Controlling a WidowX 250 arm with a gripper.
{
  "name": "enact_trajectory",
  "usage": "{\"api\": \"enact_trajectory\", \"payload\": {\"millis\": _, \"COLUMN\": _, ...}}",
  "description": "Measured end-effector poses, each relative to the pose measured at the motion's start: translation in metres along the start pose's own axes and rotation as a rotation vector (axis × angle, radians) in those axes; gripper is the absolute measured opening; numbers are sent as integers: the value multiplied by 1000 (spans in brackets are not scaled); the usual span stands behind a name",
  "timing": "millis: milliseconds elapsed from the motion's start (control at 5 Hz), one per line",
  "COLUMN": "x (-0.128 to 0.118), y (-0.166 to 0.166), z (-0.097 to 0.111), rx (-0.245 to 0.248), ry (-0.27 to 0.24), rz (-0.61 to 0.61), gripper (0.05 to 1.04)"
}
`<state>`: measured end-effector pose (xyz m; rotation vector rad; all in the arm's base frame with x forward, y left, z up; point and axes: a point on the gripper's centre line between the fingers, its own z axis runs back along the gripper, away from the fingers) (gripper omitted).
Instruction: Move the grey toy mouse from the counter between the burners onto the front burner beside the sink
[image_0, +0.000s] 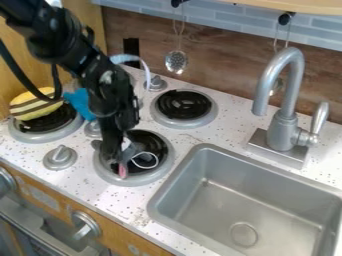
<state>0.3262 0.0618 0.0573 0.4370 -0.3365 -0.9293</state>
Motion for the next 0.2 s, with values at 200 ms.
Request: {"api": "enact_trajectory", "payload": {"millis": 200, "x": 15, "y": 9, "z": 15, "rx": 41, "ry": -101, "rz": -14, "gripper": 1007}}
